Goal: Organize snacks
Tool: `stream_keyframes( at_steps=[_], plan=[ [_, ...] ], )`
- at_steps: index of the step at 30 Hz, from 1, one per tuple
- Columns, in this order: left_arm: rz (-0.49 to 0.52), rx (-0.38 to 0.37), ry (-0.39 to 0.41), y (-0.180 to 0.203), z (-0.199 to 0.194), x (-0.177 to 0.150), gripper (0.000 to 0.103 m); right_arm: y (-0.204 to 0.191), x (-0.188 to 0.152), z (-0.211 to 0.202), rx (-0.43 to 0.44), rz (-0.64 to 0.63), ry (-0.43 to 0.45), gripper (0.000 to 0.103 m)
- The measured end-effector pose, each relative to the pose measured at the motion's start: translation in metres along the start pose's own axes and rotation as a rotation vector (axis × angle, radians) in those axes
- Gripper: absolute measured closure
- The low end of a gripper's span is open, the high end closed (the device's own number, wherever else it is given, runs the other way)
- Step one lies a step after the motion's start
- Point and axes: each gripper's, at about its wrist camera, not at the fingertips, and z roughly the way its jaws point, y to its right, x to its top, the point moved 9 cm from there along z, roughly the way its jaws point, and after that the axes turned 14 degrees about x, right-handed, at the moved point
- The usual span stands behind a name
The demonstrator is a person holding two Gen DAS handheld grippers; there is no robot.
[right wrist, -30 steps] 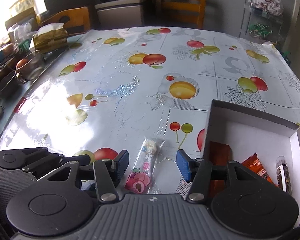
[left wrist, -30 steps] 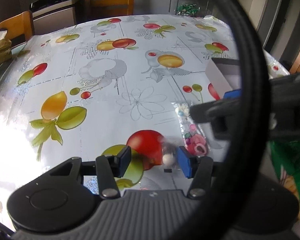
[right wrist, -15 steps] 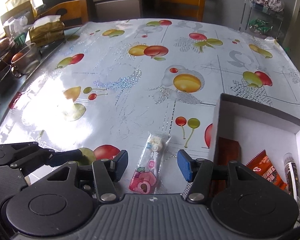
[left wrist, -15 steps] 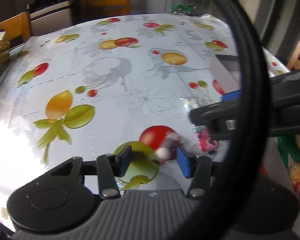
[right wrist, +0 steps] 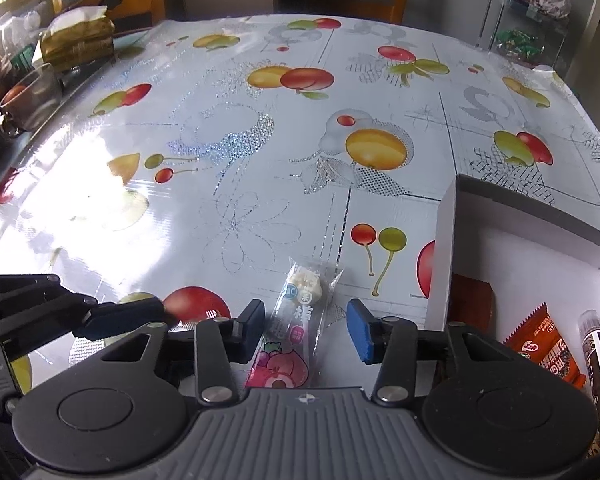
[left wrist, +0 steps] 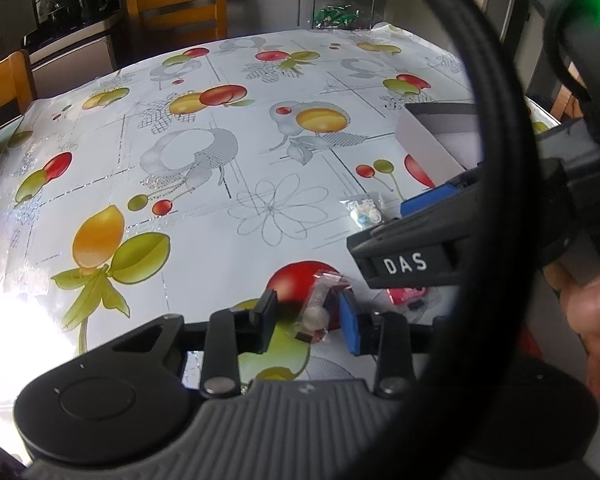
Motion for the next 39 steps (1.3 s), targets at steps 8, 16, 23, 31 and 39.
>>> stream_keyframes(
  at_steps=[8, 16, 23, 31, 39],
  plan=[
    [0.034, -0.018, 0.006, 0.004, -0.001, -0.001, 0.078, -0.004, -0.001, 0.001, -0.008, -0.04, -0.008, 0.057],
    [0.044, -0.026, -0.004, 0.005, -0.004, -0.003, 0.088, -0.01, -0.001, 0.001, 0.006, -0.082, 0.003, 0.069],
    [0.026, -0.018, -0.015, -0.003, -0.007, -0.007, 0.09, -0.012, 0.0, 0.002, 0.025, -0.079, 0.011, 0.078],
    [0.004, -0.004, -0.013, -0.011, -0.011, -0.004, 0.09, -0.014, 0.003, -0.004, 0.055, -0.052, 0.027, 0.087],
    [-0.003, 0.018, -0.007, -0.015, -0.018, 0.003, 0.09, -0.018, 0.007, -0.022, 0.064, -0.057, 0.057, 0.088]
  ],
)
